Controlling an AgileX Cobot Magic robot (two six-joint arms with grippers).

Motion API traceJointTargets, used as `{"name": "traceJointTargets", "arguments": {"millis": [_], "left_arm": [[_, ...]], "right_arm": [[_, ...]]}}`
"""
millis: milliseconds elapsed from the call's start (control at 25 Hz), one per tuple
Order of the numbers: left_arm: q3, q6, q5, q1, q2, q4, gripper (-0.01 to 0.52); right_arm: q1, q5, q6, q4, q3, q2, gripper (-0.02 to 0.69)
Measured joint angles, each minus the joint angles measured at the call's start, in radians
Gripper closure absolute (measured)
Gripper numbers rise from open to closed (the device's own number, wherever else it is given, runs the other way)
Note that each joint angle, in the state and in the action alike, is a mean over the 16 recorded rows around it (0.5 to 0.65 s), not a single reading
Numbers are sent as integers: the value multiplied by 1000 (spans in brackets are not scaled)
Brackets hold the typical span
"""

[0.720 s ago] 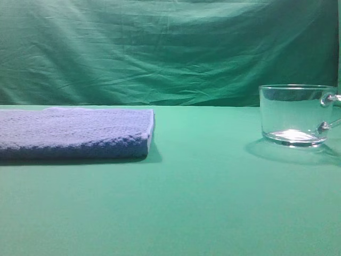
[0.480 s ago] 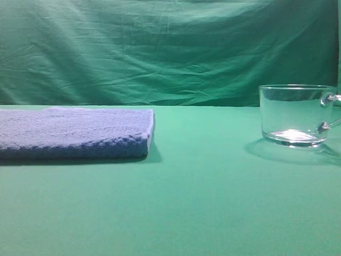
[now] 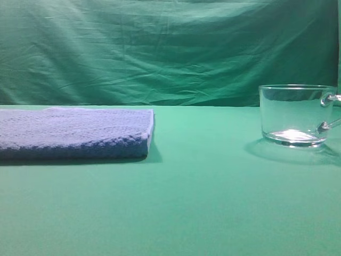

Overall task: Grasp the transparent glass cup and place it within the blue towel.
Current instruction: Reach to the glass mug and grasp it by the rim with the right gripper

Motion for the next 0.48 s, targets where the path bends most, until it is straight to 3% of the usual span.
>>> {"name": "traceJointTargets", "arguments": {"millis": [480], "left_arm": [[0, 0, 0, 0, 0, 0, 514]], "right_arm": [[3, -149, -13, 2, -4, 2, 665]]}}
